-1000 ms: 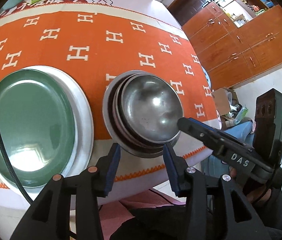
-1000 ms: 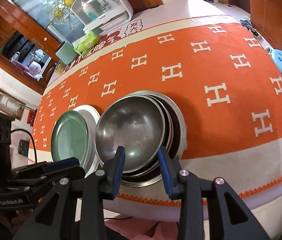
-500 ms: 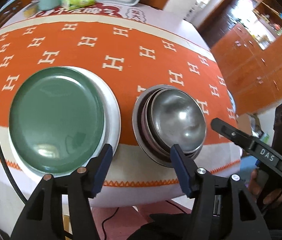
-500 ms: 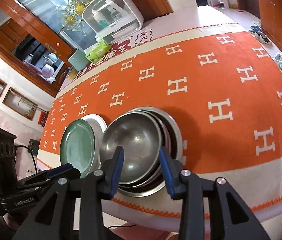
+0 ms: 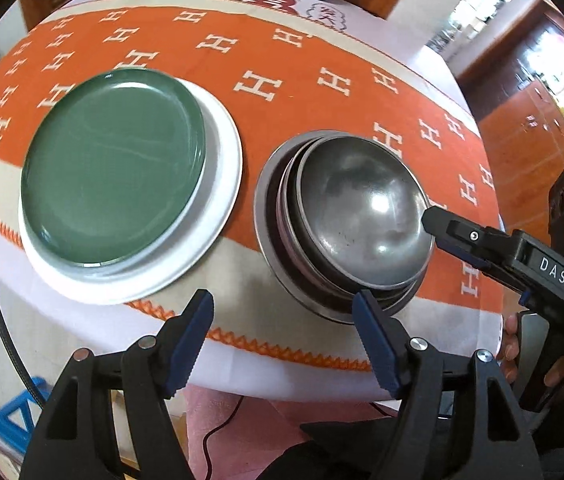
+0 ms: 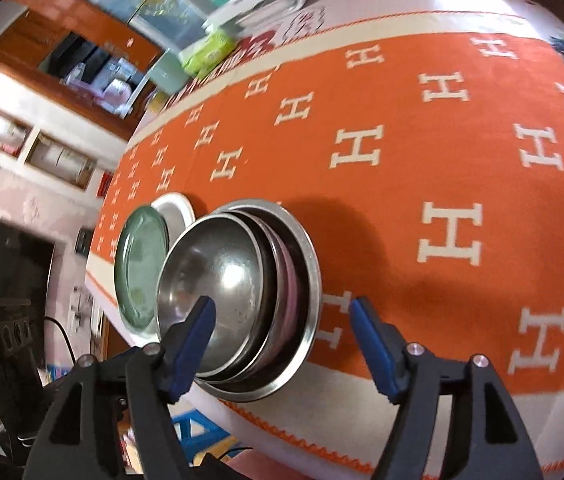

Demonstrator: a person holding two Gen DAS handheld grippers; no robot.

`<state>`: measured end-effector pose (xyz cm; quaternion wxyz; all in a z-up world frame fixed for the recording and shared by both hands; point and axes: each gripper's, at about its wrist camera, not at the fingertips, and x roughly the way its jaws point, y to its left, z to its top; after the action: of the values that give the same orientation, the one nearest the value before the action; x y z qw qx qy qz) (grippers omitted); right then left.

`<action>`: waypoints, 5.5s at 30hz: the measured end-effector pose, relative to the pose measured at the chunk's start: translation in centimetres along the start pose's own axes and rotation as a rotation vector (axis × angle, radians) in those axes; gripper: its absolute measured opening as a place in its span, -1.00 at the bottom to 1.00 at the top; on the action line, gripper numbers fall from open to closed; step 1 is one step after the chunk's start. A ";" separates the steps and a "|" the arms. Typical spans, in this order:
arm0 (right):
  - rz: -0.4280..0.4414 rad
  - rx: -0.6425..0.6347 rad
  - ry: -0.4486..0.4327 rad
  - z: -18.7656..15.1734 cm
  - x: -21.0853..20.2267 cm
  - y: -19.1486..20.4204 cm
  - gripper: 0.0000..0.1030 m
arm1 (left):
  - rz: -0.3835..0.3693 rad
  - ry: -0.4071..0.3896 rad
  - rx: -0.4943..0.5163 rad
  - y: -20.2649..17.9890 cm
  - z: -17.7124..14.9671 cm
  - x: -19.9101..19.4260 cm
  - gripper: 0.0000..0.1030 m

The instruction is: Organize plates and bowls

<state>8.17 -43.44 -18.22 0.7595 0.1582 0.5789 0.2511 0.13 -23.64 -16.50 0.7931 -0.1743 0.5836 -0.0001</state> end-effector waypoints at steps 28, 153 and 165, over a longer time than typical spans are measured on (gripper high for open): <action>0.165 -0.117 0.198 3.6 5.9 -1.7 0.05 | 0.062 -0.030 -0.213 -1.5 1.3 4.3 0.07; -0.124 -0.112 -0.274 -5.0 -1.1 20.4 0.88 | 0.157 -0.302 0.180 14.8 4.7 -17.3 0.50; -0.225 -0.121 -0.230 -8.1 -5.6 25.0 0.89 | 0.133 -0.321 0.237 14.1 2.2 -21.1 0.77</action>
<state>-5.69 -26.35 -2.74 0.8521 0.0740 0.4861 0.1793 -7.48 -5.48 -0.28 0.8893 -0.0386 0.4556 0.0112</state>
